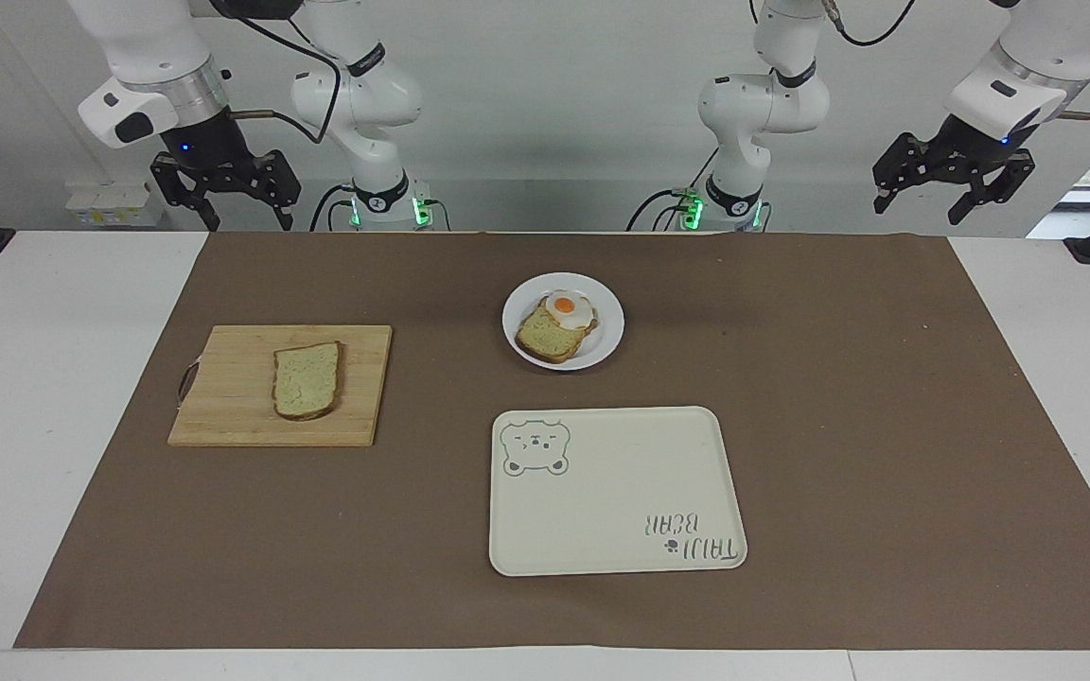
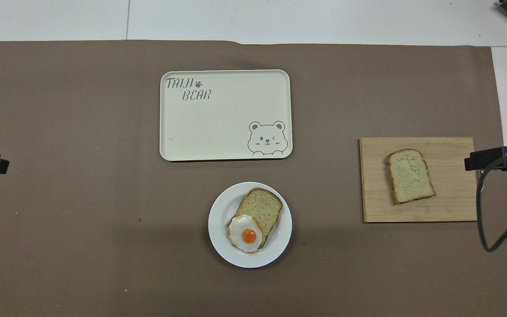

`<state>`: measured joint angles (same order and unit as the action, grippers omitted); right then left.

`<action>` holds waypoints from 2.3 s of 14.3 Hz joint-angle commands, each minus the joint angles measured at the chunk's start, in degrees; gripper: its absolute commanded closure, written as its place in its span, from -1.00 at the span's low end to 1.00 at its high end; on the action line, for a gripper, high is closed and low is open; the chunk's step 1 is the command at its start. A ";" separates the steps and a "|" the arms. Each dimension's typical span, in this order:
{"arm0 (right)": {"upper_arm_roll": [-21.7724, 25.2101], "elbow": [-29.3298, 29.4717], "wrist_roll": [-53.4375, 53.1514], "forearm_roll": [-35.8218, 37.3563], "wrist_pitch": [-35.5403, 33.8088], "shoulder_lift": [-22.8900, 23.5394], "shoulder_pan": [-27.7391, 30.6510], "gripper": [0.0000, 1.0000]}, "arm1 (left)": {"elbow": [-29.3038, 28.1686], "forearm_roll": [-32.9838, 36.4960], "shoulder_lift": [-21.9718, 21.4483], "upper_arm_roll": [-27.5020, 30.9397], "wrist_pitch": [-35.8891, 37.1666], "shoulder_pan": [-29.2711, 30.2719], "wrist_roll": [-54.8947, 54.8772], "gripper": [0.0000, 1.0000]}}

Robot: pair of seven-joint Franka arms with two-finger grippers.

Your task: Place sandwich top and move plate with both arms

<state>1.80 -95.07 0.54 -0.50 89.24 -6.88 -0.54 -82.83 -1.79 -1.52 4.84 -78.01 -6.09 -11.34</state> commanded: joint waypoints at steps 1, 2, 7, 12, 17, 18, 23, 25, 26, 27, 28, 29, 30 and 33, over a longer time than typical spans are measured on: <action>-0.13 -0.46 0.34 0.68 -0.12 -0.50 0.36 -1.00 | -1.98 0.56 -1.64 -0.27 -0.74 0.56 0.35 -1.00; -0.13 -0.46 0.34 0.68 -0.12 -0.50 0.36 -1.00 | -1.98 0.56 -1.64 -0.27 -0.66 0.56 0.35 -1.00; -0.13 -1.16 -0.01 0.68 2.07 -0.50 0.89 -1.00 | -1.98 1.52 -1.64 -0.18 -1.71 0.56 0.70 -1.00; 0.04 -1.61 -0.10 0.68 3.57 -0.24 1.07 -1.00 | -1.98 1.79 -1.56 -0.18 -1.71 0.56 0.70 -1.00; 0.48 -2.84 0.08 0.68 5.50 -0.15 1.16 -1.00 | -1.81 1.79 -1.56 -0.18 -1.62 0.56 0.53 -1.00; 0.57 -3.01 0.08 0.68 6.02 -0.15 1.16 -1.00 | -1.81 1.70 -1.56 -0.18 -1.19 0.56 0.44 -1.00; 0.57 -5.38 4.46 1.38 8.22 -0.06 2.65 -1.00 | -1.81 1.53 -1.56 -0.18 -0.74 0.47 0.44 -1.00; 0.57 -5.82 4.73 1.47 9.10 0.03 4.05 -1.00 | -1.81 1.53 -1.56 -0.18 -0.83 0.47 0.44 -1.00; 0.57 -6.43 4.82 1.47 9.19 0.38 4.75 -1.00 | -1.81 1.53 -1.56 -0.18 -0.83 0.47 0.44 -1.00; 0.57 -7.22 5.00 1.47 10.59 1.08 4.85 -1.00 | -1.81 1.44 -1.56 -0.18 -0.75 0.47 0.44 -1.00; 0.57 -8.54 5.00 1.47 12.60 1.43 4.76 -1.00 | -1.89 1.44 -1.56 -0.18 -0.83 0.47 0.44 -1.00; 0.57 -9.59 5.00 1.47 13.66 1.69 4.76 -1.00 | -1.81 1.44 -1.56 -0.18 -0.75 0.47 0.44 -1.00; 0.57 -9.95 5.00 1.38 14.02 2.31 4.85 -1.00 | -1.81 1.35 -1.56 -0.18 -0.83 0.47 0.44 -1.00; 0.57 -10.31 6.05 1.20 15.51 4.77 5.28 -1.00 | -1.90 1.35 -1.56 -0.18 -0.74 0.38 0.52 -1.00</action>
<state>2.86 -104.60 4.82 -0.48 102.80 -3.04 3.65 -82.87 -1.07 -1.58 4.81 -78.40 -5.65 -11.21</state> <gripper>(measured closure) 0.000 0.000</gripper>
